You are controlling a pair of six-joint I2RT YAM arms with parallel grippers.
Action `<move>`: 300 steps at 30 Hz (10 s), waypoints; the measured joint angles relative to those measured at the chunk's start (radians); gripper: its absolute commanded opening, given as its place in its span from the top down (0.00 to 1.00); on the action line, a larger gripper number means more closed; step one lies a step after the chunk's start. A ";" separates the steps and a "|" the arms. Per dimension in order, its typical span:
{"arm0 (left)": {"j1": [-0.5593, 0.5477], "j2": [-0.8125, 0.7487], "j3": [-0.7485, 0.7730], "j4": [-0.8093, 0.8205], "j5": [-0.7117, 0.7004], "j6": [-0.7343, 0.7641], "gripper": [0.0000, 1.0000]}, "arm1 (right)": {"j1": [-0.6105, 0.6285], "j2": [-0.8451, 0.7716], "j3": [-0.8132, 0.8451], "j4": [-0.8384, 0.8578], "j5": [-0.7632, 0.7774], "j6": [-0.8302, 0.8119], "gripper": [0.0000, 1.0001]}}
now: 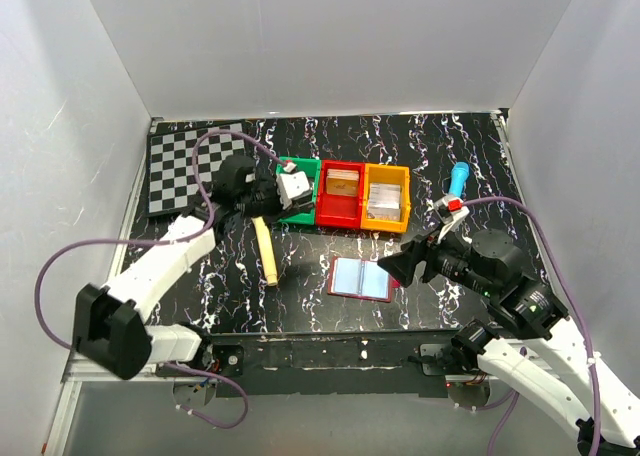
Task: Take the credit cards out of the card holder
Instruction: Place the credit card in the storage box, then remove the credit card from the card holder.
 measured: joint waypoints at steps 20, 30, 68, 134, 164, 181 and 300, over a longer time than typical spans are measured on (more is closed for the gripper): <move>0.196 0.535 0.434 -0.274 0.133 0.533 1.00 | 0.000 0.093 -0.026 0.013 -0.039 0.021 0.12; 0.196 0.612 0.463 -0.301 0.175 0.665 1.00 | 0.000 0.140 -0.027 0.018 -0.053 0.021 0.11; 0.173 0.668 0.380 -0.353 0.240 0.849 1.00 | 0.000 0.126 -0.071 0.040 -0.052 0.021 0.10; 0.179 0.728 0.418 -0.249 0.149 0.710 0.85 | 0.000 0.133 -0.076 0.040 -0.041 0.017 0.09; 0.182 0.723 0.396 -0.169 0.092 0.608 0.71 | 0.000 0.142 -0.077 0.040 -0.042 0.017 0.09; 0.182 0.709 0.396 -0.133 0.067 0.578 0.62 | 0.000 0.153 -0.077 0.040 -0.046 0.017 0.09; -0.355 0.481 -0.103 0.331 -0.122 -1.336 0.36 | -0.138 0.396 -0.175 -0.042 -0.019 0.123 0.99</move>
